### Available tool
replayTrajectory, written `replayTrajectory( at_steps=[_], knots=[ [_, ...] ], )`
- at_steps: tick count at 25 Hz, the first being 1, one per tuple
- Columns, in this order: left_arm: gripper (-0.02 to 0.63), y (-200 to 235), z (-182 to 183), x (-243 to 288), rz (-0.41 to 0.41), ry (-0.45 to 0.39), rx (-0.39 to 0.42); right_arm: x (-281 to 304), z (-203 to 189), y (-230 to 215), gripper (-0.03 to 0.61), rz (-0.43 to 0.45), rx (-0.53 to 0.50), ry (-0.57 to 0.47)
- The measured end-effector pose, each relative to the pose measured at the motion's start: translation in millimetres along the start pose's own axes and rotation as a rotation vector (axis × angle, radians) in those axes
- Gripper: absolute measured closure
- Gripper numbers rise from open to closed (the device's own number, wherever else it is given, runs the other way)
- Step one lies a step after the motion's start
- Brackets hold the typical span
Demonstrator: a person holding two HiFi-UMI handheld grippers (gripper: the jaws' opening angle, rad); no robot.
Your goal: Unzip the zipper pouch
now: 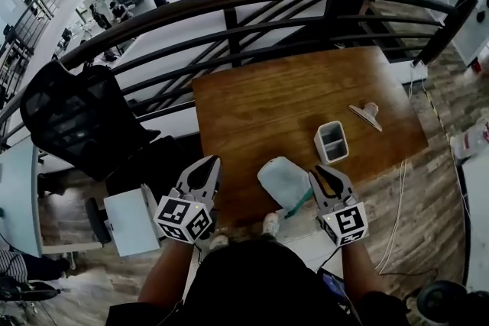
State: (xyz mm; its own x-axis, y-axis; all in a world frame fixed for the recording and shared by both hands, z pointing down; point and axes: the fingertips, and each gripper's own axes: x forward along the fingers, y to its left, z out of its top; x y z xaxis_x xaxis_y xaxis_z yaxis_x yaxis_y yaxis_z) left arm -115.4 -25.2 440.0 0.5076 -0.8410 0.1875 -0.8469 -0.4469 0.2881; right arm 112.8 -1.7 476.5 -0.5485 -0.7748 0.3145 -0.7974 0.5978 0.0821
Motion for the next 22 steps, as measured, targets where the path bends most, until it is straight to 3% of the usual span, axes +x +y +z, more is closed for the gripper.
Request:
replayTrajectory(
  at_steps=[7, 15, 22],
  knots=[
    [0.6, 26, 19, -48, -0.113, -0.049, 0.052, -11, 32, 52, 0.558, -0.134, 0.136, -0.09],
    [0.6, 57, 29, -106, -0.227, -0.079, 0.075, -23, 57, 135, 0.572, -0.248, 0.134, -0.111],
    [0.6, 62, 33, -136, -0.313, -0.09, 0.098, -45, 61, 178, 0.581, -0.336, 0.168, -0.107]
  ],
)
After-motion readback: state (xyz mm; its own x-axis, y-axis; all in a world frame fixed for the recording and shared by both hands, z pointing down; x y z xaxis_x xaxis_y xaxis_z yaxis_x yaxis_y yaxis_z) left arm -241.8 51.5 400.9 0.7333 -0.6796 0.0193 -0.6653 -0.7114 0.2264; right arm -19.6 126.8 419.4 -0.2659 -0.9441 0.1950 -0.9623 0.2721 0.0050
